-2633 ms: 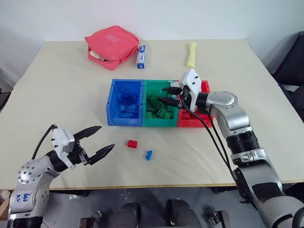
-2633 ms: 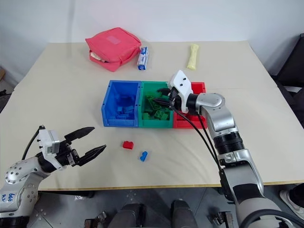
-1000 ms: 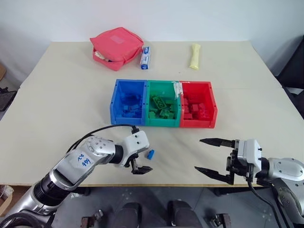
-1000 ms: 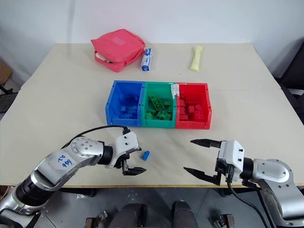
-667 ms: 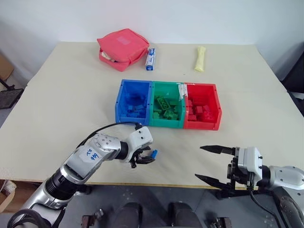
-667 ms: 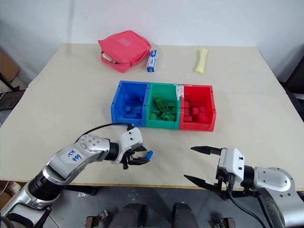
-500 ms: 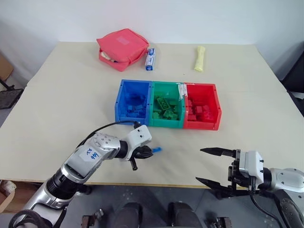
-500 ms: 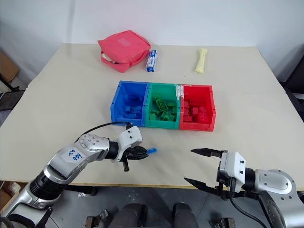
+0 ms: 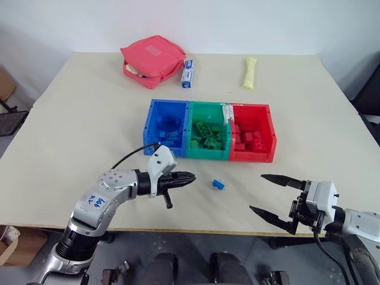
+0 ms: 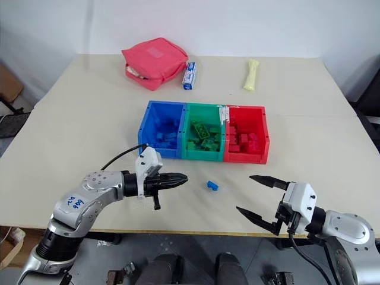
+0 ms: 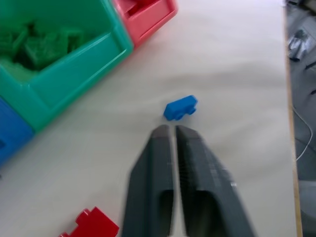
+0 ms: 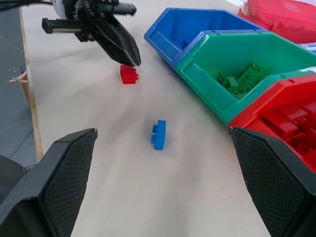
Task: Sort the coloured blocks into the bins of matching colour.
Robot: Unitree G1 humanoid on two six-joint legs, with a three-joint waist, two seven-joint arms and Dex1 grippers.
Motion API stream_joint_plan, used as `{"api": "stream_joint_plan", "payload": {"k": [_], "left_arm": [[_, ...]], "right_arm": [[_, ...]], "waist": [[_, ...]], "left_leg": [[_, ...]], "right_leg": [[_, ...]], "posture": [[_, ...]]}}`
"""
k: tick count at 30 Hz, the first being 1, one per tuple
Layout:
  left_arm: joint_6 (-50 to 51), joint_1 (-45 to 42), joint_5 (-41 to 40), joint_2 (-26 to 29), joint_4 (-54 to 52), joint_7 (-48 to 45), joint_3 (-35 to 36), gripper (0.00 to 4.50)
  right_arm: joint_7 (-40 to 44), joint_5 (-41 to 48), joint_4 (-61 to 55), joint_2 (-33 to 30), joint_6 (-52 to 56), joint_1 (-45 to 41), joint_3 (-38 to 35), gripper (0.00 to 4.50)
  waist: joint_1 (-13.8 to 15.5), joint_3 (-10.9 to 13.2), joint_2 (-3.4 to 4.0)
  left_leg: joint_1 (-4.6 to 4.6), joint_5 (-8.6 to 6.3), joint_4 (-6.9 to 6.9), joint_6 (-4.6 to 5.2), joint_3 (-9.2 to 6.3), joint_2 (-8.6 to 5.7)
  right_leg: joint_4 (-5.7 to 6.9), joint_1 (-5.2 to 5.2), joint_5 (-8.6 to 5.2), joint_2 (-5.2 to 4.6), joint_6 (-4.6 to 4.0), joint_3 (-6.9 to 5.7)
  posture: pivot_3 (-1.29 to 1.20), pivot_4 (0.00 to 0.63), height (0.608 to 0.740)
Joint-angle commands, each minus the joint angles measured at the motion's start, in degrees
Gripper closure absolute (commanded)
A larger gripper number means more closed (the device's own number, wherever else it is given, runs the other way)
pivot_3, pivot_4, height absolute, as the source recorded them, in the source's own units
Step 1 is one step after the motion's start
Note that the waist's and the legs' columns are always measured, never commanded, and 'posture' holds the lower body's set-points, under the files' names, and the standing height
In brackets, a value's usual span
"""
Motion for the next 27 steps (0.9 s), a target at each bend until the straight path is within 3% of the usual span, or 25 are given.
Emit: {"api": "stream_joint_plan", "payload": {"k": [1, 10, 15, 18, 27], "left_arm": [[-11.36, -3.65, 5.67, -0.46, 4.13, -4.79, -5.3, 2.99], [-28.72, -15.68, 15.94, -8.87, 25.92, -10.74, -14.66, 0.28], [-31.82, -19.85, 19.57, -12.46, 34.52, -11.1, -15.95, 0.28], [-31.04, -20.51, 19.19, -12.99, 35.97, -14.19, -16.13, 0.86], [-29.73, -19.4, 20.15, -13.04, 35.29, -17.25, -15.65, 3.67]], "right_arm": [[0.72, 1.09, 0.02, -1.07, 0.18, 0.02, -1.71, 0.0], [0.86, 1.78, -2.52, -2.37, 1.21, 5.77, -6.31, 0.0], [-0.25, 2.04, -5.01, -1.77, 1.48, 9.4, -8.52, 0.0], [-0.99, 2.27, -6.1, -1.53, 1.68, 11.06, -9.45, 0.0], [-1.6, 2.34, -6.08, -1.64, 1.84, 11.67, -9.81, 0.0]], "waist": [[0.03, 0.0, 0.0], [-0.1, 0.0, 0.0], [-0.15, 0.01, -0.02], [-0.25, 0.01, -0.02], [-0.14, 0.01, -0.02]], "left_leg": [[0.0, 0.0, 0.0, 0.01, 0.01, -0.01], [-0.02, -0.01, -0.02, 0.04, 0.05, 0.0], [-0.02, -0.01, -0.01, 0.07, 0.07, 0.0], [-0.03, -0.01, -0.01, 0.07, 0.08, 0.03], [-0.03, -0.01, 0.03, 0.08, 0.07, 0.01]], "right_leg": [[-0.02, 0.01, 0.0, 0.0, 0.01, 0.0], [0.0, -0.03, 0.01, 0.06, 0.03, -0.01], [0.02, -0.03, 0.02, 0.09, 0.07, 0.01], [0.04, -0.05, 0.02, 0.13, 0.07, 0.02], [0.06, -0.04, 0.02, 0.09, 0.07, 0.03]], "posture": [[0.0, 0.15, 0.74], [0.0, 0.15, 0.74], [0.0, 0.15, 0.74], [0.0, 0.15, 0.74], [0.0, 0.15, 0.74]]}}
